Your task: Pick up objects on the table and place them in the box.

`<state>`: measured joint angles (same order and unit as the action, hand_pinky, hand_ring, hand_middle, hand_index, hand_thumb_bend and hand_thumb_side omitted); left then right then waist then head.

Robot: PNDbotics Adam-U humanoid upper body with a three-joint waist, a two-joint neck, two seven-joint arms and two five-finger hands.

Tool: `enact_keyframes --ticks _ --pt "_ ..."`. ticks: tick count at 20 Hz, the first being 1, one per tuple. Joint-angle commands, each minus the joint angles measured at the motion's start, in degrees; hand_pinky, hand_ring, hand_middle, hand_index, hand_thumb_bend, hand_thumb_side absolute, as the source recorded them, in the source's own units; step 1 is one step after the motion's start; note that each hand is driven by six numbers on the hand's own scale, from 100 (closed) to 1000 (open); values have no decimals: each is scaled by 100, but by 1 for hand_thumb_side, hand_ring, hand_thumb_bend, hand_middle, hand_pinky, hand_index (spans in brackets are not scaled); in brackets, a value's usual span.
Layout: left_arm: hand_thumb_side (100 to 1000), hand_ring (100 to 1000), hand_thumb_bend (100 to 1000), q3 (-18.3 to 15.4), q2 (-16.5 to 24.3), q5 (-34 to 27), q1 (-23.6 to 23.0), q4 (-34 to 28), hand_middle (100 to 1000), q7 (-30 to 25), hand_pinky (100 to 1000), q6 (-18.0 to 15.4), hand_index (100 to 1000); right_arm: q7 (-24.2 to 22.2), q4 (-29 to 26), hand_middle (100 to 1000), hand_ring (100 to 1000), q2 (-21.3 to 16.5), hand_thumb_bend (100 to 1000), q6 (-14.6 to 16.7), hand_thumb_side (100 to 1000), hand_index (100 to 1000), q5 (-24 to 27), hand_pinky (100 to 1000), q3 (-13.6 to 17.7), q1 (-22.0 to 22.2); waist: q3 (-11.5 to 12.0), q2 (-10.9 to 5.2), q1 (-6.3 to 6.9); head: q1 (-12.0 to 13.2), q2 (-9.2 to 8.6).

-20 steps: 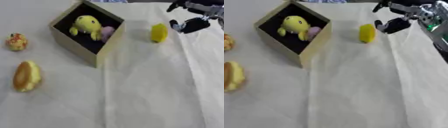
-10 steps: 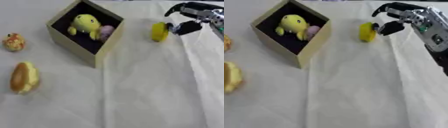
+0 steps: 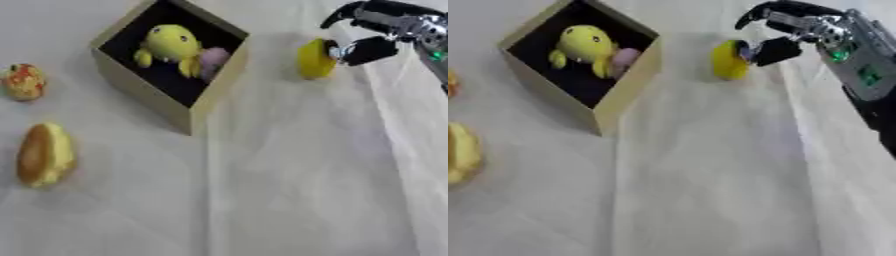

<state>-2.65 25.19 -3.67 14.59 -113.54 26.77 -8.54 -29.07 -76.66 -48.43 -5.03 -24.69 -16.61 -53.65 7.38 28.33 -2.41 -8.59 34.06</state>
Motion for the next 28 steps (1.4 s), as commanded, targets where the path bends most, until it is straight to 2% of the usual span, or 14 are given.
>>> enact_keyframes --ticks 1,2,3,4,7,11,16,21,28 --pt "719 831 248 -25 89 37 32 -105 824 -8 904 9 890 -94 -118 893 1000 -167 100 -25 426 995 35 943 37 -58 1 -114 8 16 -74" --pt "719 831 248 -24 88 39 33 -105 824 -14 904 9 890 -162 -121 892 1000 -173 100 -9 417 995 19 943 9 -48 2 -113 5 15 -73" --pt "719 831 248 -23 88 40 35 -105 823 -19 904 9 890 -237 -124 887 1000 -180 100 15 337 993 4 943 -22 -37 4 -112 3 16 -74" --pt "719 831 248 -23 88 41 36 -105 823 -23 904 9 890 -319 -131 885 1000 -185 100 42 323 992 -4 942 -44 -30 5 -112 1 18 -73" --pt "719 830 247 -25 85 40 36 -105 821 -26 904 12 889 -434 -216 878 1000 -178 100 52 351 989 35 934 3 -57 5 -116 -2 30 -71" --pt "720 828 246 -28 84 44 33 -105 819 -32 904 14 889 -176 -483 873 1000 -175 100 -87 333 987 251 931 170 -118 0 -131 -5 48 -68" --pt "720 826 246 -33 87 50 22 -105 817 -30 904 20 888 63 -821 876 1000 -276 100 -230 365 991 452 932 234 -77 -17 -167 -18 60 -63" --pt "721 824 246 -35 91 55 15 -105 816 -35 904 30 888 14 -1000 877 1000 -371 100 -295 326 994 484 933 240 -5 -31 -191 -20 66 -58" --pt "721 823 245 -36 88 58 18 -105 816 -46 904 33 888 -157 -1031 888 1000 -441 100 -318 407 1000 411 938 196 81 -32 -190 -19 65 -50"
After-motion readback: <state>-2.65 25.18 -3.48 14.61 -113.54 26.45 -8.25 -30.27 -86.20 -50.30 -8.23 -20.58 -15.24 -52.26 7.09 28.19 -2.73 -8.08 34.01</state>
